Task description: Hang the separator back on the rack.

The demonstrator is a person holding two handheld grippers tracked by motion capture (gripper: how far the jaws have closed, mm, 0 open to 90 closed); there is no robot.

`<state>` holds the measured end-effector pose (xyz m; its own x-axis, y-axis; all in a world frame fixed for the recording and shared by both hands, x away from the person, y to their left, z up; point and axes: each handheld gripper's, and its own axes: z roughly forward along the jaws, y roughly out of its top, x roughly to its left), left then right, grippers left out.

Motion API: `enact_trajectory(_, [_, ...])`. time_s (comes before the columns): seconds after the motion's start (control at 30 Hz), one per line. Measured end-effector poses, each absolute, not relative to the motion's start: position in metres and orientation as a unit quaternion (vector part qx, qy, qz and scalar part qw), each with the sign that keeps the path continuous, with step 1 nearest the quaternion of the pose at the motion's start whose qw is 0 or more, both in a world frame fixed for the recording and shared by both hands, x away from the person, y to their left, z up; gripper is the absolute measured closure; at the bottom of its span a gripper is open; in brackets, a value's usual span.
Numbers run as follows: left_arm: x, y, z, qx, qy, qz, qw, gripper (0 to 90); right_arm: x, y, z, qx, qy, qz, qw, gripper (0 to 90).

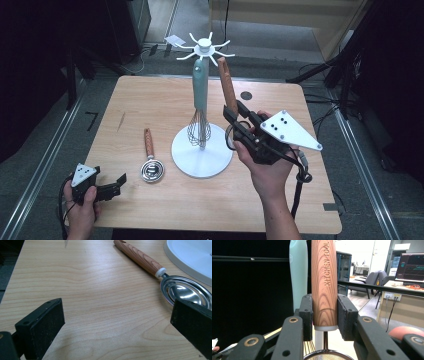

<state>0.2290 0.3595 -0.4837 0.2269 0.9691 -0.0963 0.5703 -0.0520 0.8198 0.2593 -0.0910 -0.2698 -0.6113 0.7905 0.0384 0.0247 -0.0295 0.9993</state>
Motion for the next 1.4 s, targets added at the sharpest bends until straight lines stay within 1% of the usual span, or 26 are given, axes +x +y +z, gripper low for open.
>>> enact_trajectory(1.2, [0.229, 0.359, -0.484, 0.679, 0.566, 0.255, 0.392, 0.0, 0.275, -0.077, -0.282, 0.324, 0.642, 0.628, 0.298, 69.6])
enact_trajectory(1.23, [0.229, 0.359, -0.484, 0.679, 0.567, 0.255, 0.391, 0.0, 0.275, -0.077, -0.282, 0.323, 0.643, 0.628, 0.296, 68.6])
enact_trajectory(1.27, [0.229, 0.359, -0.484, 0.679, 0.566, 0.255, 0.391, 0.0, 0.276, -0.078, -0.282, 0.321, 0.644, 0.629, 0.295, 65.8])
enact_trajectory(1.3, [0.229, 0.359, -0.484, 0.679, 0.566, 0.256, 0.391, 0.0, 0.276, -0.078, -0.282, 0.319, 0.645, 0.631, 0.290, 60.2])
enact_trajectory(1.33, [0.229, 0.359, -0.484, 0.679, 0.566, 0.255, 0.391, 0.0, 0.276, -0.079, -0.282, 0.317, 0.646, 0.634, 0.283, 56.7])
enact_trajectory(1.4, [0.229, 0.359, -0.484, 0.679, 0.566, 0.255, 0.391, 0.0, 0.275, -0.080, -0.282, 0.312, 0.648, 0.639, 0.273, 55.6])
